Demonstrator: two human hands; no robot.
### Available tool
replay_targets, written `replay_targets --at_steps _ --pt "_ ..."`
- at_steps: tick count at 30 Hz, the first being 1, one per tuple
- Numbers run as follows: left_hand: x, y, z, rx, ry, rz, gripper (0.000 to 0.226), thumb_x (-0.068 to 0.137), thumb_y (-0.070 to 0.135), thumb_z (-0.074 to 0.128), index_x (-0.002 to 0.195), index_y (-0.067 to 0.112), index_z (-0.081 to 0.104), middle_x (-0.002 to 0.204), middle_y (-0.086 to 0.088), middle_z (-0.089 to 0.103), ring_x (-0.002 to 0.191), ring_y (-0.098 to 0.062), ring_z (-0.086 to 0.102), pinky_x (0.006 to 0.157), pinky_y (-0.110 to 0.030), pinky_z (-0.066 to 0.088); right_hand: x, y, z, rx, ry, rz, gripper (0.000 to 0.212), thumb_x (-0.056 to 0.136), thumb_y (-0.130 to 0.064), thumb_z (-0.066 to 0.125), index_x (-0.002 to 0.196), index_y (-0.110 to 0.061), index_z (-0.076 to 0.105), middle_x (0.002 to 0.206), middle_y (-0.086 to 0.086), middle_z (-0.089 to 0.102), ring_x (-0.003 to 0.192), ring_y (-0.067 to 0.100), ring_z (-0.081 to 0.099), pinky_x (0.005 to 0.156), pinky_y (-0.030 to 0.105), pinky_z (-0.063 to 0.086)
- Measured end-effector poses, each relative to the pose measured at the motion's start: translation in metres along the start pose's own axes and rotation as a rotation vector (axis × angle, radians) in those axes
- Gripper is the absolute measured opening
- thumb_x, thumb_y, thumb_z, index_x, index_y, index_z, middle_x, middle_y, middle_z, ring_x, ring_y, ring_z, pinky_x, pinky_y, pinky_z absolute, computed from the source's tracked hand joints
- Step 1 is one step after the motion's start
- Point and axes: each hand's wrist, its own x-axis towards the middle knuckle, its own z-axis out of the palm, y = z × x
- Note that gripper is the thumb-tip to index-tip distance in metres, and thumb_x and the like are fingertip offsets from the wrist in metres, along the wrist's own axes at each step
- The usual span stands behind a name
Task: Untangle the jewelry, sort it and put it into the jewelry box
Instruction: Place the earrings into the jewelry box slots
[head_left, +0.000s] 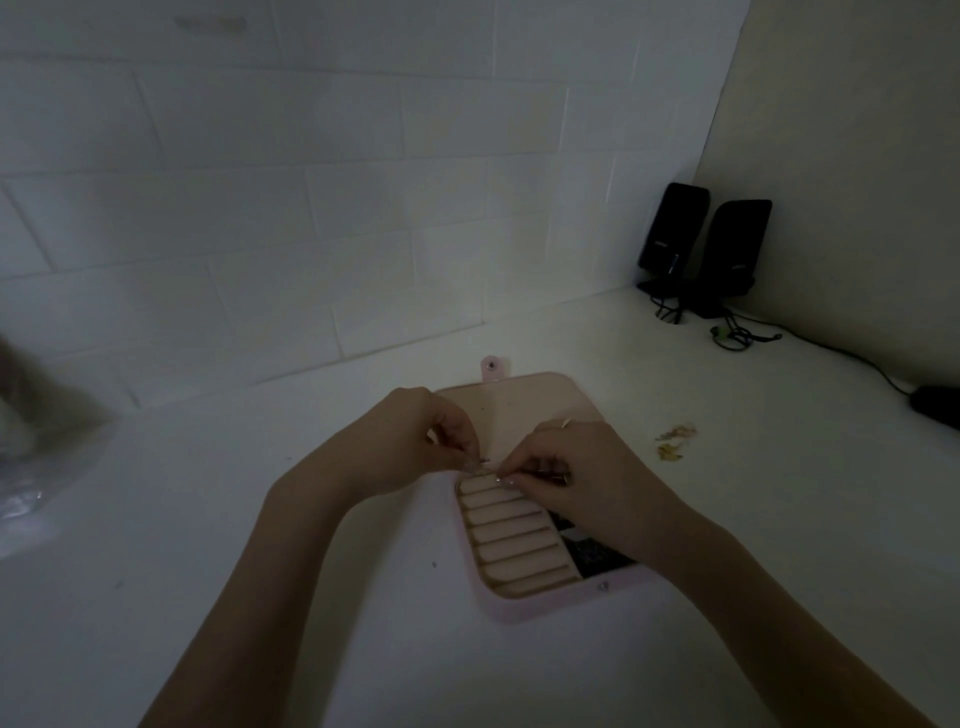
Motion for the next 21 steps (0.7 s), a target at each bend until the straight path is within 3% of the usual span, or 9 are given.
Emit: replay_targets --at_steps 4,8,12,16,21 --pt "0.0 0.002 0.001 0.018 -0.002 -0.004 0.017 0.074 0.008 0.075 0.072 0.024 0.072 0.079 0.005 0.07 0.077 -0.006 0.061 0.065 -0.01 0.044 0.001 -0.004 0.0 -0.005 -0.012 -0.009 0.009 0.082 -0.021 0.071 0.091 -0.021 0.075 0.085 -0.008 0.066 0.079 0.002 0.057 0.075 0.014 0.045" --pt "-0.002 0.006 0.005 0.025 0.007 -0.003 0.017 0.073 0.007 0.075 0.071 0.024 0.073 0.078 0.005 0.069 0.077 -0.005 0.059 0.063 -0.009 0.042 0.0 -0.009 -0.001 -0.006 -0.031 -0.012 0.009 0.082 -0.019 0.072 0.09 -0.019 0.075 0.083 -0.012 0.06 0.079 -0.014 0.051 0.071 0.002 0.036" --pt "-0.002 0.009 0.007 0.046 0.0 -0.028 0.013 0.075 0.008 0.072 0.076 0.021 0.069 0.075 0.008 0.065 0.072 -0.008 0.059 0.062 -0.01 0.041 -0.002 -0.014 -0.001 -0.037 -0.048 -0.014 0.009 0.084 -0.019 0.07 0.092 -0.018 0.075 0.09 -0.005 0.066 0.083 -0.009 0.048 0.072 0.0 0.034" --pt "0.0 0.007 0.009 -0.019 0.024 -0.07 0.027 0.072 0.011 0.076 0.073 0.029 0.056 0.073 0.013 0.057 0.069 -0.005 0.055 0.06 -0.01 0.04 -0.002 -0.017 -0.002 -0.05 -0.065 0.008 0.01 0.085 -0.021 0.069 0.093 -0.019 0.074 0.09 -0.005 0.065 0.074 -0.008 0.048 0.07 0.001 0.034" --pt "0.002 0.007 0.01 -0.085 0.02 -0.099 0.028 0.069 0.005 0.076 0.07 0.027 0.058 0.075 0.013 0.06 0.061 0.002 0.054 0.06 -0.011 0.043 -0.003 -0.019 -0.004 -0.068 -0.078 0.01 0.011 0.085 -0.02 0.068 0.094 -0.019 0.074 0.092 -0.003 0.067 0.076 -0.002 0.047 0.071 0.0 0.034"
